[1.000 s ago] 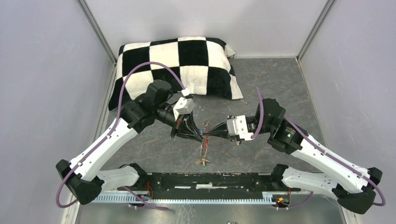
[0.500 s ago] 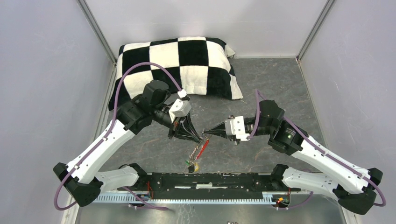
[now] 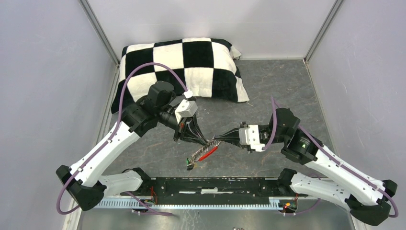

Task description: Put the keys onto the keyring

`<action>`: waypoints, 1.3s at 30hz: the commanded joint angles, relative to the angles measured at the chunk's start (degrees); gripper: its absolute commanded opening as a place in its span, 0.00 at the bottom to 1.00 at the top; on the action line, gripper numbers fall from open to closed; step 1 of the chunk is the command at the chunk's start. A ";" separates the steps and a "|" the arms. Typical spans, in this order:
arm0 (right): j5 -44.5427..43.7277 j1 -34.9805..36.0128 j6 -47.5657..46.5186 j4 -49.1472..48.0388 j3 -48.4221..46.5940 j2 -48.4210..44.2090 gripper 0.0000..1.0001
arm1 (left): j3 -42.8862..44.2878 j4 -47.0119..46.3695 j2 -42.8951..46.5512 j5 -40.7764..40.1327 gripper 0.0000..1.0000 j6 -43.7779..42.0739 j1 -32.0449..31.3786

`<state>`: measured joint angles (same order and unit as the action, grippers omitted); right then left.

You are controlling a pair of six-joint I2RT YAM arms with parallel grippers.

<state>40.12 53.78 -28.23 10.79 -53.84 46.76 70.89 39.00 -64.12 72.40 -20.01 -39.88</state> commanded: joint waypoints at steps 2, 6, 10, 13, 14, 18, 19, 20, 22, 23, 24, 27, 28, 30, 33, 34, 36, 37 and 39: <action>3.10 0.17 0.86 -2.72 -0.47 0.69 0.00 | 2.41 -3.93 -0.61 1.61 0.02 3.80 0.14; 4.17 0.12 1.68 -4.45 -0.30 0.93 0.00 | 2.41 -4.02 -0.49 1.10 0.02 4.27 0.15; 4.19 0.13 1.69 -4.38 -0.21 0.85 0.01 | 2.50 -3.98 -0.26 1.13 0.02 4.37 0.14; 4.26 0.12 1.54 -3.92 -0.12 0.88 0.01 | 2.50 -4.08 -0.06 1.08 0.02 4.58 0.15; 4.27 0.05 1.53 -3.72 -0.21 0.91 0.01 | 2.50 -4.25 -0.01 1.12 0.02 4.84 0.15; 4.18 0.15 0.92 -2.58 -0.21 1.02 0.00 | 2.49 -5.20 0.17 1.67 0.02 5.83 0.14; 4.18 0.12 0.85 -2.30 -0.20 1.01 0.00 | 2.54 -5.59 0.19 1.75 0.02 6.25 0.22; 4.26 0.15 0.81 -2.18 -0.12 1.01 0.00 | 2.63 -5.76 0.18 1.80 0.02 6.74 0.23; 4.27 0.11 0.81 -2.00 0.05 0.94 0.00 | 2.54 -5.84 0.20 1.90 0.02 7.15 0.31; 4.27 0.08 0.89 -1.98 0.07 0.89 0.00 | 2.51 -5.82 0.22 2.09 0.02 7.17 0.39; 4.18 0.06 0.81 -1.85 0.10 0.81 0.00 | 2.51 -5.88 0.22 1.95 0.02 7.44 0.41; 4.01 0.13 0.81 -1.82 0.19 0.51 0.00 | 2.38 -6.34 0.13 1.95 0.02 7.94 0.40; 4.00 0.10 0.76 -1.78 0.23 0.41 0.00 | 2.32 -6.43 0.09 1.88 0.02 8.12 0.34; 3.91 0.05 0.73 -1.78 0.39 0.13 0.00 | 2.20 -6.70 0.09 1.87 0.02 8.32 0.50; 3.57 0.10 0.66 -1.78 0.67 -0.34 0.01 | 2.24 -7.16 -0.10 1.62 0.02 8.68 0.48; 3.56 0.14 0.63 -1.81 0.76 -0.41 0.00 | 2.31 -7.23 -0.14 1.59 0.02 8.68 0.50; 3.39 0.10 0.65 -1.82 0.93 -0.66 0.01 | 2.27 -7.41 -0.22 1.52 0.02 8.92 0.46; 3.27 0.12 0.63 -1.82 1.01 -0.74 0.01 | 2.31 -7.50 -0.30 1.52 0.02 8.98 0.50; 2.89 0.11 0.55 -1.78 1.19 -1.11 0.00 | 2.17 -7.69 -0.28 1.28 0.02 9.27 0.51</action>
<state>42.81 53.74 -27.88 8.27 -53.39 46.72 70.89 35.31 -64.93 72.55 -13.32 -39.86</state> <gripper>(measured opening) 0.010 0.045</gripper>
